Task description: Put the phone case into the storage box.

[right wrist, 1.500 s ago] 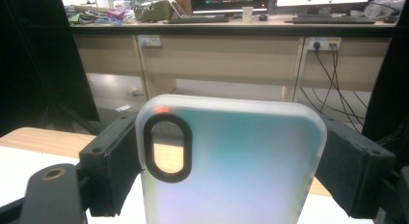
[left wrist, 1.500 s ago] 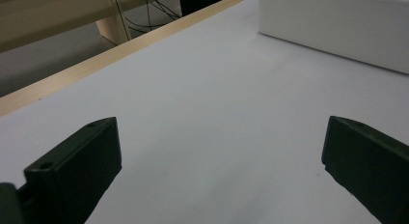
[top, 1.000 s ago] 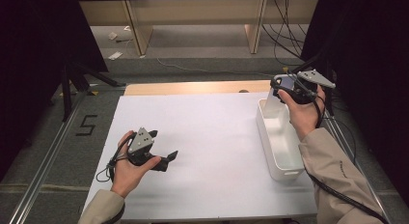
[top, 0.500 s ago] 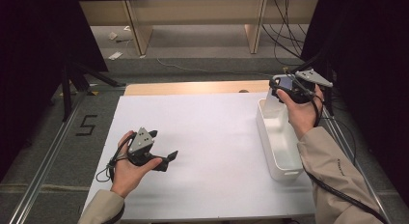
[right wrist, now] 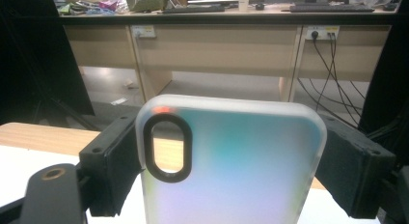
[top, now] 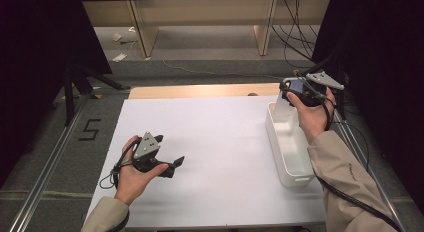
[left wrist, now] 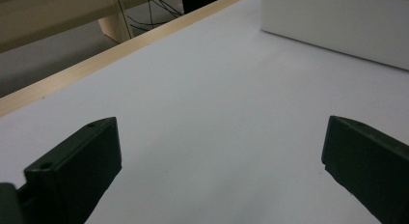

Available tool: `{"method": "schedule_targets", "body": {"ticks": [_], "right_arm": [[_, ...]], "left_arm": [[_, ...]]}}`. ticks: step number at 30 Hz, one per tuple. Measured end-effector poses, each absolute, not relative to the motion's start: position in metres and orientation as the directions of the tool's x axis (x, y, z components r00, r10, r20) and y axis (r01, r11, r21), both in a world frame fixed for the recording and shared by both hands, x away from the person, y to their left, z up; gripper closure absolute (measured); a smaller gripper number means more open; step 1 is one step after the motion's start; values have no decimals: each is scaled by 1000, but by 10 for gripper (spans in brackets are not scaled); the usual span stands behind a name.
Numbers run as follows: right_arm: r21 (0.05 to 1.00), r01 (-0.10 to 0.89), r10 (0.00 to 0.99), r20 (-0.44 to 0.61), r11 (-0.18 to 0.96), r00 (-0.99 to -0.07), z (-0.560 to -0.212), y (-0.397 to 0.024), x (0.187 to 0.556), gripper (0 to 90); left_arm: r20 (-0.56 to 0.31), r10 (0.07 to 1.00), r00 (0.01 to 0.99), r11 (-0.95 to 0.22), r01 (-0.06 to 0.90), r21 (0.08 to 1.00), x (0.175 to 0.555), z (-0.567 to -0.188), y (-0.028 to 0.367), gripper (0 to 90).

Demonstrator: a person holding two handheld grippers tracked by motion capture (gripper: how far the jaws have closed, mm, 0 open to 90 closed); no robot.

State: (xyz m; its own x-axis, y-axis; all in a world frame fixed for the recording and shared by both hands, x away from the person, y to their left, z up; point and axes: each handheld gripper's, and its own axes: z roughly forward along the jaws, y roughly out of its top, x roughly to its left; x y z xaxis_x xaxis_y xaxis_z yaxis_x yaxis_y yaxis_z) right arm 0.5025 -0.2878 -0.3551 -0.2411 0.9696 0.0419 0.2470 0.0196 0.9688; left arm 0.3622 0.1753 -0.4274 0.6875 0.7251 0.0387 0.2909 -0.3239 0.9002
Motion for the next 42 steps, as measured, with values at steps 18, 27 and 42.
{"method": "schedule_targets", "body": {"ticks": [18, 27, 42], "right_arm": [[963, 266, 971, 32, 33, -235, -362, -288, 509, 180], [961, 275, 972, 26, 40, -233, -364, -288, 512, 180], [956, 289, 972, 18, 52, -236, -367, -283, 517, 180]], "left_arm": [[45, 724, 689, -336, 295, 895, 363, -429, 174, 0], [44, 723, 689, -337, 296, 894, 363, -429, 174, 0], [42, 722, 691, -337, 297, 893, 363, -430, 174, 0]]}}
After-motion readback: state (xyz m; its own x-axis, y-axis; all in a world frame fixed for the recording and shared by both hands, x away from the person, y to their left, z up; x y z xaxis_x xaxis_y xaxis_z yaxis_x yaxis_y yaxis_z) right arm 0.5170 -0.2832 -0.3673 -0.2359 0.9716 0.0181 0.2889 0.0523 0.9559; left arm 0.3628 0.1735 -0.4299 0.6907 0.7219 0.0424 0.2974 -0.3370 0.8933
